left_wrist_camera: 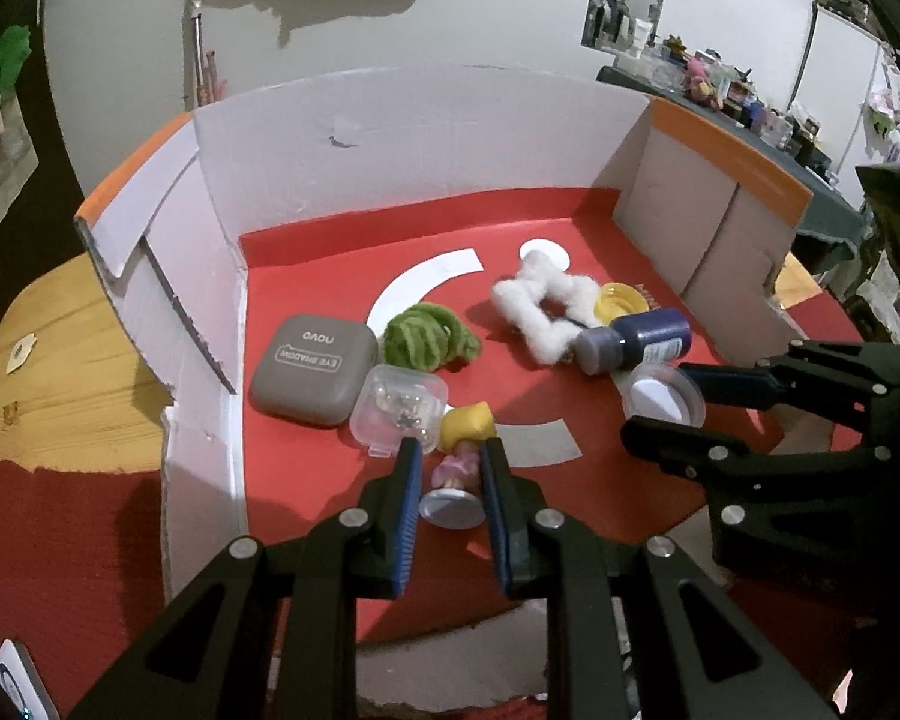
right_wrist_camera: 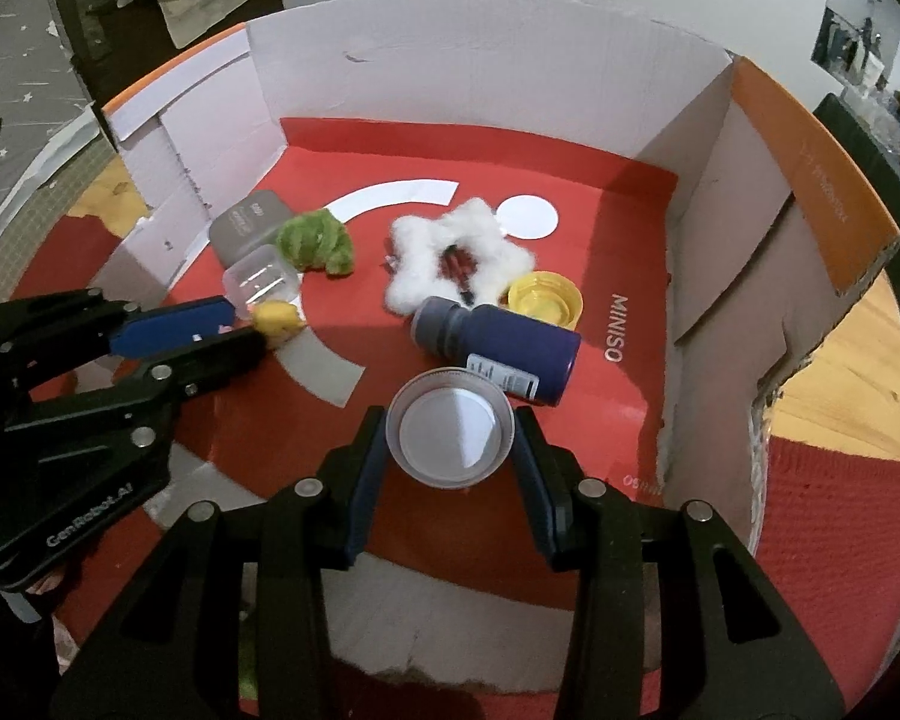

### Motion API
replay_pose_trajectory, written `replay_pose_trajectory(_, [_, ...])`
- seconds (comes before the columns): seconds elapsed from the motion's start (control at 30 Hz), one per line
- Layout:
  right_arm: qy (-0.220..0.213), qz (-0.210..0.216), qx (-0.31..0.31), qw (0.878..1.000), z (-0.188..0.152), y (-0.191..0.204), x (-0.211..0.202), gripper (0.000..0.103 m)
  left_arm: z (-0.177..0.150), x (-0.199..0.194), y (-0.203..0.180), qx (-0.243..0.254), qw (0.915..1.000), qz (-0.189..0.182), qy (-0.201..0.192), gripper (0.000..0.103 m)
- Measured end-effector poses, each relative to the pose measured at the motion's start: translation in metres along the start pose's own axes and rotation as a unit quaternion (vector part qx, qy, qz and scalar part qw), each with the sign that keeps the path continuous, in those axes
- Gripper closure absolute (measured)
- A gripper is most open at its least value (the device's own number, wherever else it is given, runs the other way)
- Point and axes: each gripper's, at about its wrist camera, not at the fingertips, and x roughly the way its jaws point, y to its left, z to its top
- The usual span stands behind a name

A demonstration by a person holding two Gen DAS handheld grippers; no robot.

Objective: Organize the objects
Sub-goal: 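Lower the pink figurine into the box with the left gripper while the right lowers the white lid, opening both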

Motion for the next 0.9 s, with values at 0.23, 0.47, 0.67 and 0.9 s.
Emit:
replay_pose_trajectory(0.23, [-0.004, -0.001, 0.003, 1.000, 0.0000, -0.0019, 0.0016, 0.063, -0.0010, 0.0029, 0.0014, -0.005, 1.0000, -0.001, 0.002, 0.082])
replay_pose_trajectory(0.47, [-0.005, -0.001, 0.003, 1.000, -0.0004, -0.0028, 0.0017, 0.063, -0.0015, 0.0041, 0.0034, -0.010, 0.9999, -0.005, 0.004, 0.082])
replay_pose_trajectory(0.67, [-0.008, 0.002, 0.006, 1.000, 0.0005, -0.0047, 0.0007, 0.063, -0.0017, 0.0044, 0.0034, -0.010, 0.9999, -0.005, 0.004, 0.082])
replay_pose_trajectory(0.9, [-0.010, -0.001, 0.006, 1.000, 0.0012, -0.0046, 0.0023, 0.063, -0.0018, 0.0055, 0.0029, -0.010, 0.9999, -0.003, 0.004, 0.082])
